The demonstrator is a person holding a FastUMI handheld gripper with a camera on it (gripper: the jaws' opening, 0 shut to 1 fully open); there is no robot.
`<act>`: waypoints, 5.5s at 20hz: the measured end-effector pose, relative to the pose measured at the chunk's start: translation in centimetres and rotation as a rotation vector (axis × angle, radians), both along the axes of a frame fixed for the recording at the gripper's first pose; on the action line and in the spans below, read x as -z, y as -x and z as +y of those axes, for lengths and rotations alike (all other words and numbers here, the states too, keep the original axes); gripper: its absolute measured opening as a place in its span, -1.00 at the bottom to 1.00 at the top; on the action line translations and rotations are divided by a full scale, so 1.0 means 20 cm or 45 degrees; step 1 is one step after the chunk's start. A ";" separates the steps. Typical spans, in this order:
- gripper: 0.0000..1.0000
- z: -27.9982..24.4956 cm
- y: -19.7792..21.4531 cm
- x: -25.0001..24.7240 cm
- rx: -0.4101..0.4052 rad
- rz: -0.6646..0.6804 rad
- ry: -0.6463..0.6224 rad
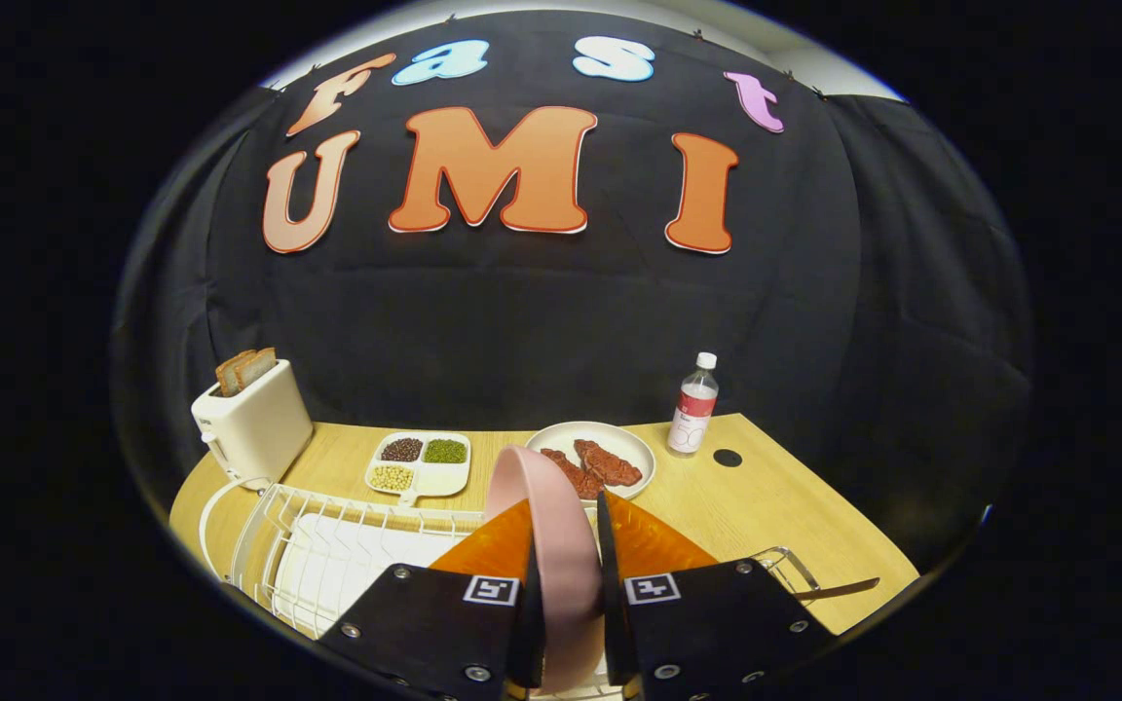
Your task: Take the plate from the dish rack, then take the spoon from the basket and place it into the plate.
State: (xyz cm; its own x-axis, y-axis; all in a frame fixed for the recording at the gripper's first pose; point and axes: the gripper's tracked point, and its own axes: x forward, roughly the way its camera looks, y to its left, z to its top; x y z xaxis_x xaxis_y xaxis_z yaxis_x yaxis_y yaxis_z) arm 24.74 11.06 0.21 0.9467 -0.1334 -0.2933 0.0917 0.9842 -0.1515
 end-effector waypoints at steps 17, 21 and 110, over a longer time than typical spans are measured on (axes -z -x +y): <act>-0.61 0.02 0.14 -0.10 -0.056 -0.024 -0.108; -0.61 0.05 0.25 -0.16 -0.099 -0.037 -0.151; 0.83 -1.00 0.40 0.41 0.078 -0.218 -0.172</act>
